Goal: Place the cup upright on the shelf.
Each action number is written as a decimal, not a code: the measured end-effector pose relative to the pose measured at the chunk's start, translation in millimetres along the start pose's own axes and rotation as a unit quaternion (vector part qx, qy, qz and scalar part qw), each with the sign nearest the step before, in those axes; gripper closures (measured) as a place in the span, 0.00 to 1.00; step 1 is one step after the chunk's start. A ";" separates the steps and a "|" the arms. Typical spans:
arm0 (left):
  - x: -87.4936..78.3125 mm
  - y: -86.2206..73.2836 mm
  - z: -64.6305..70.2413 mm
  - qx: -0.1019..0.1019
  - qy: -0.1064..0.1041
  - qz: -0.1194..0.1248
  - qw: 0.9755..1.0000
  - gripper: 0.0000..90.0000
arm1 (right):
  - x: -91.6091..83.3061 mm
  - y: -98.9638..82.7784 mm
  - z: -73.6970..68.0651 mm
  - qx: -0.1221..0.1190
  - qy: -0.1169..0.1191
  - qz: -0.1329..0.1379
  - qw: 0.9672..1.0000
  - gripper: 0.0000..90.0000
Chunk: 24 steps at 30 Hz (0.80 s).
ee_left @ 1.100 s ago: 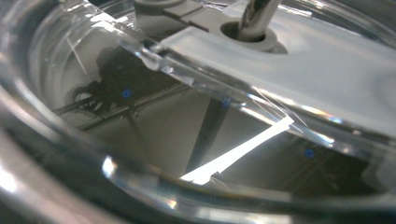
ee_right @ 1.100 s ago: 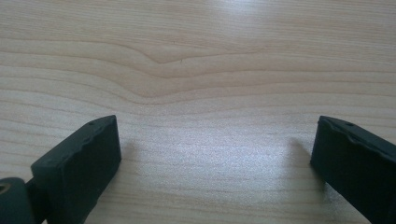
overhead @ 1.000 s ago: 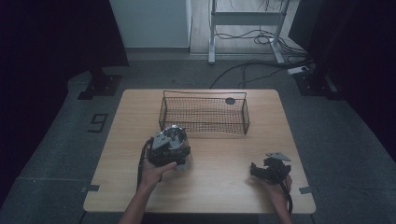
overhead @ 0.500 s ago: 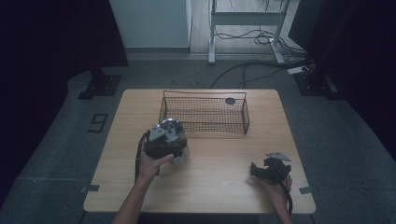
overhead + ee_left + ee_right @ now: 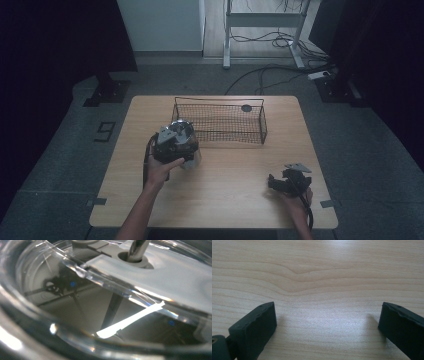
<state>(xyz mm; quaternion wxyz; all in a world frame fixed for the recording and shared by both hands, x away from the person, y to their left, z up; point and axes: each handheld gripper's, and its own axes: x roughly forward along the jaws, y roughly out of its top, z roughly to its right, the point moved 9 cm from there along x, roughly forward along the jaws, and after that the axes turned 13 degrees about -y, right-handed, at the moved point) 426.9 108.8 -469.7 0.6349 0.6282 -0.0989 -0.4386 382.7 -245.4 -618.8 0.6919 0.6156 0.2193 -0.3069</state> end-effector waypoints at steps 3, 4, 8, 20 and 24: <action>0.7 4.0 1.1 0.005 -0.005 0.003 1.000 0.04 | 0.0 0.0 0.0 0.000 0.000 0.000 1.000 0.01; 0.6 4.9 1.1 0.006 -0.004 0.002 1.000 0.04 | 0.0 0.0 0.0 0.000 0.000 0.000 1.000 0.01; 1.0 10.5 0.0 0.009 -0.001 0.004 1.000 0.04 | 0.0 0.0 -0.1 0.001 0.000 0.000 1.000 0.01; 7.2 27.6 -3.9 0.005 -0.004 0.007 1.000 0.04 | 0.1 0.2 0.0 0.001 0.000 0.000 1.000 0.01; 7.0 32.3 -4.8 0.005 -0.004 0.009 1.000 0.04 | 0.1 0.2 0.0 0.001 0.000 0.000 1.000 0.01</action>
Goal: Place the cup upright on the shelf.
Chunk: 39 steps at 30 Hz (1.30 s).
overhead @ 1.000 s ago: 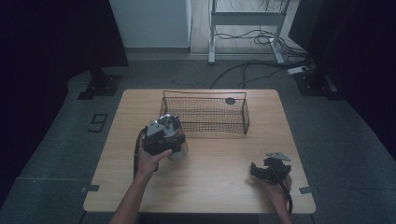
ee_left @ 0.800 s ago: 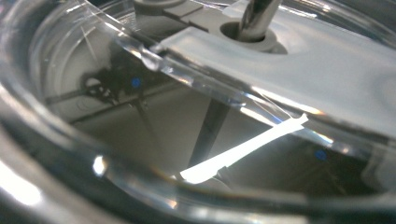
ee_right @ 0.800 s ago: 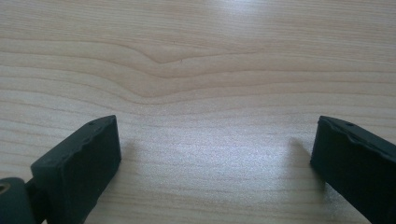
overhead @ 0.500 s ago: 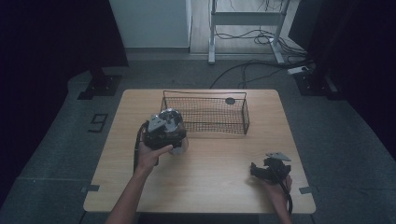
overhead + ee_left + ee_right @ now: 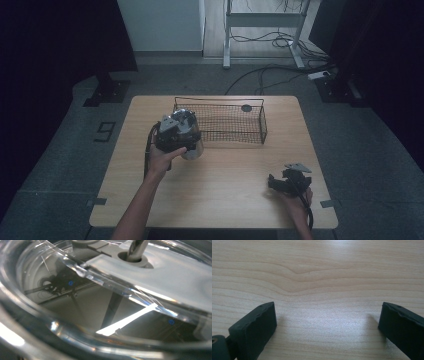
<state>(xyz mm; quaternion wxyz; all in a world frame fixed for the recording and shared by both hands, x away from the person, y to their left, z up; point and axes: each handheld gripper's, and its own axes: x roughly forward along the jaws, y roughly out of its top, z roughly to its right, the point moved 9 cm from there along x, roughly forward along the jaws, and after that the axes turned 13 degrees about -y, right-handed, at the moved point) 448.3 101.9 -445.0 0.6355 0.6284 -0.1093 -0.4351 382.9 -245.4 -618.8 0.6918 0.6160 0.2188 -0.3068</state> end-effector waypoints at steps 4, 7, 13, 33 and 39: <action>-0.4 3.1 -2.4 -0.001 0.002 0.001 1.000 0.04 | 0.0 0.0 0.0 0.000 0.000 0.000 1.000 0.01; -0.5 3.8 -5.4 -0.008 0.000 0.005 1.000 0.04 | 0.0 0.0 0.0 0.000 0.000 0.000 1.000 0.01; -0.5 5.9 -10.4 -0.011 0.003 0.006 1.000 0.04 | 0.1 0.1 0.0 -0.001 0.000 0.000 1.000 0.02; -2.8 28.2 -15.1 -0.012 0.007 0.014 1.000 0.04 | 0.2 0.1 0.1 -0.001 0.000 0.000 1.000 0.02; -1.7 31.0 -17.4 -0.018 -0.002 0.015 1.000 0.04 | 0.2 0.2 0.1 -0.001 0.000 0.000 1.000 0.02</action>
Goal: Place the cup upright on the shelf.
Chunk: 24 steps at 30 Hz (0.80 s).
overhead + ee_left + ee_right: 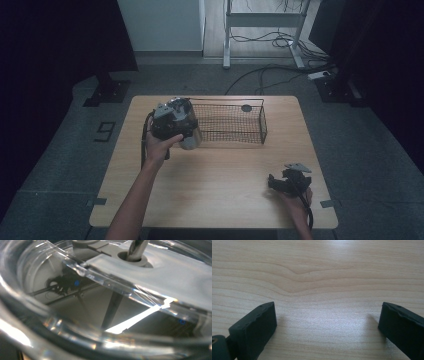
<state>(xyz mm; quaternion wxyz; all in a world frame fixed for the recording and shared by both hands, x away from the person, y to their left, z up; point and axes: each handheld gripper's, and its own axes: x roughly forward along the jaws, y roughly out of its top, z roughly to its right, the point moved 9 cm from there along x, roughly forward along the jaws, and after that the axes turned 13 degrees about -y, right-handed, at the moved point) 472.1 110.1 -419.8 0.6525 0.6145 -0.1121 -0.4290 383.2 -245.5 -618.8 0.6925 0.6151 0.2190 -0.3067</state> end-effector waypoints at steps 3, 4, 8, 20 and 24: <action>-0.2 5.6 -1.9 0.000 0.005 0.004 1.000 0.04 | 0.2 0.2 0.1 0.000 0.000 0.001 1.000 0.02; 0.0 7.2 -2.2 0.000 0.004 0.005 1.000 0.04 | 0.2 0.2 0.1 0.000 0.000 0.001 1.000 0.02; 0.1 11.7 -3.3 0.000 0.007 0.007 1.000 0.04 | 0.3 0.2 0.1 0.001 0.000 0.001 1.000 0.02; 6.0 25.6 -6.3 -0.001 0.005 0.013 1.000 0.04 | 0.4 0.3 0.5 0.002 -0.001 0.001 1.000 0.02; 8.5 28.9 -6.0 0.003 0.004 0.012 1.000 0.04 | 0.4 0.3 0.4 0.002 -0.001 0.001 1.000 0.02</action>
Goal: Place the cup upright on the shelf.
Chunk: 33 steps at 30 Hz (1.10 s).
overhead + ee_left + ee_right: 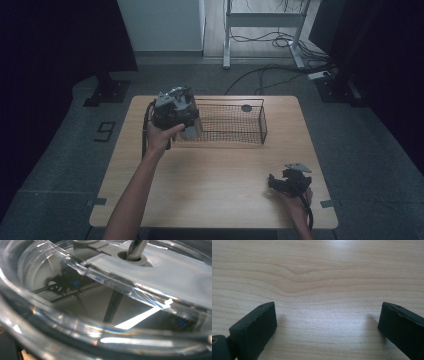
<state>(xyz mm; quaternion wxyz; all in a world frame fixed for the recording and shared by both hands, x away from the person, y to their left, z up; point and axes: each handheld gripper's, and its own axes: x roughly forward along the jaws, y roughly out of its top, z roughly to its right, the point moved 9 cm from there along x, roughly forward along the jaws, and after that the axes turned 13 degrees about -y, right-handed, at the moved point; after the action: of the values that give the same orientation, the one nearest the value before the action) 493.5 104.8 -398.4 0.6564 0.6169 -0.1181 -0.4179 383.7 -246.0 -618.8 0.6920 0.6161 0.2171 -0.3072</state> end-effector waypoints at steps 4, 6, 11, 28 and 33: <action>4.9 3.2 -2.5 0.004 0.002 -0.002 1.000 0.04 | 0.1 0.1 0.0 0.000 0.000 0.000 1.000 0.02; 7.6 3.3 -4.5 0.005 0.004 -0.006 1.000 0.04 | 0.1 0.1 0.1 0.000 0.000 0.000 1.000 0.02; 15.0 4.0 -8.6 0.005 0.007 -0.013 1.000 0.04 | 0.2 0.1 0.1 -0.001 0.000 0.001 1.000 0.02; 43.9 11.0 -32.2 0.010 0.022 -0.024 0.999 0.04 | 0.0 0.0 0.0 0.000 0.000 0.000 1.000 0.02; 54.7 7.6 -39.0 0.006 0.029 -0.033 0.999 0.04 | 0.0 0.0 0.1 0.000 0.000 0.000 1.000 0.02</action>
<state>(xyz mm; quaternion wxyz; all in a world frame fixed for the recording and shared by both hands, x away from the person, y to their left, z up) 556.8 93.7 -419.5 0.6419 0.6359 -0.0815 -0.4205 383.6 -246.1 -618.8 0.6921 0.6159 0.2169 -0.3076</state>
